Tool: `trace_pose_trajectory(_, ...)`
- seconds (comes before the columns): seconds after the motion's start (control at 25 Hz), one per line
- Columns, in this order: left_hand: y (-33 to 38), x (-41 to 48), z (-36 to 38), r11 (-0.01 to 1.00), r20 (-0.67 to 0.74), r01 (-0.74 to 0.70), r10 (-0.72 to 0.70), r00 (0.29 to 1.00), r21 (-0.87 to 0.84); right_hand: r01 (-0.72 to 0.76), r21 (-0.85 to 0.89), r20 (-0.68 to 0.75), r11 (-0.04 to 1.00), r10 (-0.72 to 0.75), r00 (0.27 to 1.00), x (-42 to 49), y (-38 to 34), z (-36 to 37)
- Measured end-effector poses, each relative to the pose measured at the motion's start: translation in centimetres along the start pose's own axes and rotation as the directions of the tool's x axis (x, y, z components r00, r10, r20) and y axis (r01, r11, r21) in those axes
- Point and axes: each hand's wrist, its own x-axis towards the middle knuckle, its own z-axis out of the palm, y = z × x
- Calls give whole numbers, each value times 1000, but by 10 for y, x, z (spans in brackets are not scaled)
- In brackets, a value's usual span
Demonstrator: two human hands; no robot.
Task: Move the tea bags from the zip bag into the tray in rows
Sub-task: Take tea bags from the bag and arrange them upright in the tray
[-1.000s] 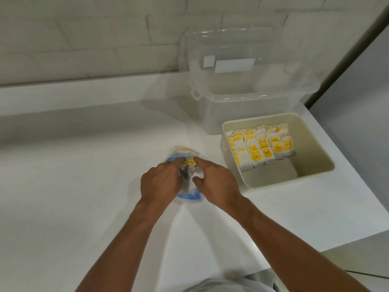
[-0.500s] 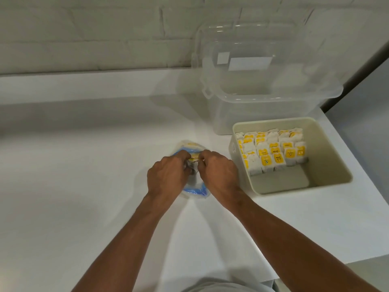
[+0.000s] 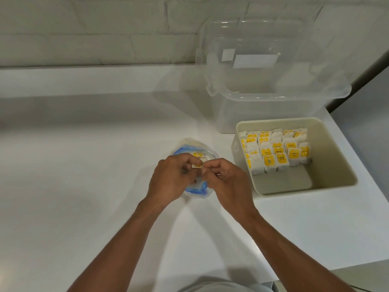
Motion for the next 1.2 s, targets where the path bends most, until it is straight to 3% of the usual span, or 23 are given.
trace_pose_trajectory(0.16,-5,-10,7,992,5,-38,38,999,118,-161,236,4,958,165,986,3,-1,0)
trace_pose_trajectory(0.36,-3,-8,-4,863,-214,44,76,974,503,-137,241,-29,961,148,989,6,0,1)
trace_pose_trajectory(0.6,8,14,6,677,-157,44,106,982,735,-167,296,-60,940,193,979,6,1,-1)
trace_pose_trajectory(0.8,1,25,12,646,-55,-77,183,982,760,-212,377,-18,902,237,971,10,-2,-5)
trace_pose_trajectory(1.0,1,23,4,678,-102,-74,216,971,731,-175,346,3,922,185,983,8,2,-5)
trace_pose_trajectory(1.12,-5,18,-5,780,-108,-115,227,968,615,-179,320,31,930,179,983,7,5,-3)
trace_pose_trajectory(1.2,-6,15,-10,878,-118,-159,235,965,451,-181,317,43,931,176,983,7,5,-2)
